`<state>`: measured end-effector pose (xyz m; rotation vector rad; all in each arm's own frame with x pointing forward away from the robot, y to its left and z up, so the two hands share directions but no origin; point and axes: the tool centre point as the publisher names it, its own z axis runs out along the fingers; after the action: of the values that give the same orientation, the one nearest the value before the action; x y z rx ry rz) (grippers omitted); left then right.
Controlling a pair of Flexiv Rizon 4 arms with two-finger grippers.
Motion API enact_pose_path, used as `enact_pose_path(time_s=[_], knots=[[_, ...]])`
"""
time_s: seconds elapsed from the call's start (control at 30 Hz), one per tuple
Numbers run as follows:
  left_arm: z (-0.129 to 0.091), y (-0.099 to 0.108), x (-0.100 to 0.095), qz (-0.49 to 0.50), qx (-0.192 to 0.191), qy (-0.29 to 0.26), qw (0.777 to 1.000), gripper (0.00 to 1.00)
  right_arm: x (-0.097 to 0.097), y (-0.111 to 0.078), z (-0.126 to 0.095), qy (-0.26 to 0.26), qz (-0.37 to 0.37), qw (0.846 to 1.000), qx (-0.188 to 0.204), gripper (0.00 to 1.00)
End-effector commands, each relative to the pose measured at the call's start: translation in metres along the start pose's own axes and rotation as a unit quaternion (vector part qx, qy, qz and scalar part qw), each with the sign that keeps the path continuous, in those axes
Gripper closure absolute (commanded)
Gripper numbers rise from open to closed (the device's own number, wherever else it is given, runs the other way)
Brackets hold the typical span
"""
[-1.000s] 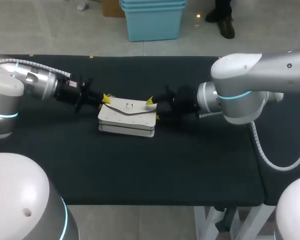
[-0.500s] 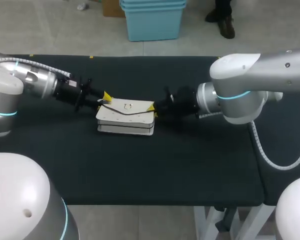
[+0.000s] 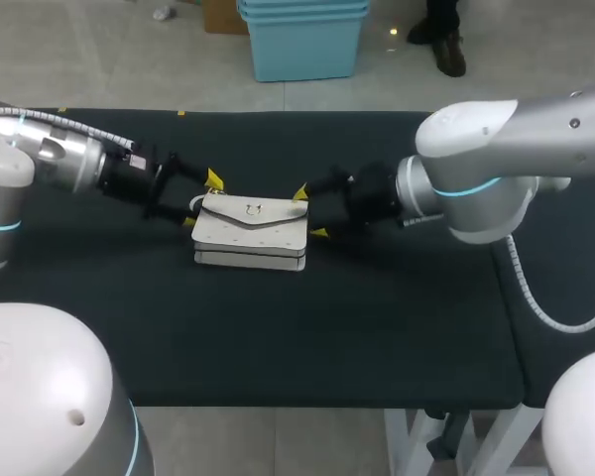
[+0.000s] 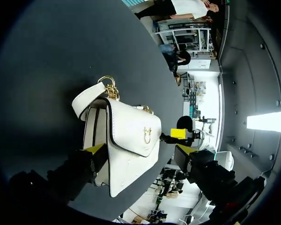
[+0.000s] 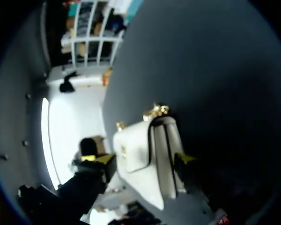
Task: Pick up the bag, open it, inspect its contents, close it, and place it on the opposite side
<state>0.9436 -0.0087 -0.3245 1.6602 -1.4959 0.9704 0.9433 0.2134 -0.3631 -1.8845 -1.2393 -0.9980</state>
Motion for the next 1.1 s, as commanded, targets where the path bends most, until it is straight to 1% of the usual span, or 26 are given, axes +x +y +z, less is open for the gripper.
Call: enact_pose_path(time_s=[0.03, 0.1, 0.2, 0.33, 0.4, 0.43, 0.47, 0.53, 0.67, 0.83, 0.9, 0.93, 1.0, 1.03, 1.1], knots=[[-0.005, 0.012, -0.003, -0.003, 0.005, 0.003, 1.0, 0.15, 0.004, -0.002, -0.016, -0.03, -0.008, 0.999, -0.012, 0.0], [-0.004, 0.015, -0.005, -0.008, 0.005, -0.005, 1.0, 0.27, 0.004, 0.0, -0.023, -0.047, -0.015, 0.999, -0.02, 0.0], [-0.002, 0.016, -0.011, -0.018, -0.002, -0.011, 1.0, 0.3, 0.005, 0.004, -0.032, -0.075, -0.028, 0.996, -0.031, 0.0], [0.0, 0.013, -0.019, -0.032, -0.009, -0.014, 0.999, 0.34, 0.004, 0.009, -0.043, -0.1, -0.043, 0.993, -0.032, 0.0], [0.001, 0.011, -0.022, -0.038, -0.01, -0.013, 0.999, 0.5, 0.004, 0.012, -0.048, -0.112, -0.047, 0.992, -0.043, 0.0], [0.002, 0.01, -0.023, -0.04, -0.01, -0.014, 0.999, 0.56, 0.004, 0.013, -0.049, -0.115, -0.049, 0.991, -0.044, 0.0], [0.003, 0.009, -0.024, -0.043, -0.012, -0.016, 0.999, 0.76, 0.004, 0.014, -0.052, -0.119, -0.052, 0.991, -0.043, 0.0], [0.004, 0.007, -0.026, -0.047, -0.02, -0.022, 0.998, 1.0, 0.003, 0.016, -0.057, -0.128, -0.059, 0.989, -0.045, 0.0], [0.009, 0.002, -0.031, -0.056, -0.024, -0.042, 0.997, 1.0, 0.002, 0.021, -0.063, -0.149, -0.075, 0.985, -0.04, 0.0], [0.01, -0.003, -0.036, -0.06, -0.031, -0.047, 0.997, 1.0, 0.004, 0.027, -0.074, -0.163, -0.092, 0.982, -0.04, 0.0], [0.01, -0.005, -0.037, -0.061, -0.033, -0.049, 0.996, 1.0, 0.004, 0.031, -0.08, -0.166, -0.103, 0.98, -0.035, 0.0], [0.009, -0.006, -0.037, -0.062, -0.036, -0.051, 0.996, 1.0, 0.004, 0.032, -0.082, -0.165, -0.11, 0.98, -0.028, 0.0], [0.008, -0.008, -0.038, -0.062, -0.044, -0.059, 0.995, 1.0, 0.002, 0.035, -0.088, -0.153, -0.123, 0.981, 0.008, 0.0], [0.008, -0.009, -0.039, -0.061, -0.057, -0.068, 0.994, 1.0, 0.002, 0.035, -0.088, -0.153, -0.123, 0.981, 0.008, 0.0], [0.007, -0.01, -0.041, -0.062, -0.063, -0.076, 0.993, 1.0, 0.002, 0.035, -0.088, -0.153, -0.123, 0.981, 0.008, 0.0]])
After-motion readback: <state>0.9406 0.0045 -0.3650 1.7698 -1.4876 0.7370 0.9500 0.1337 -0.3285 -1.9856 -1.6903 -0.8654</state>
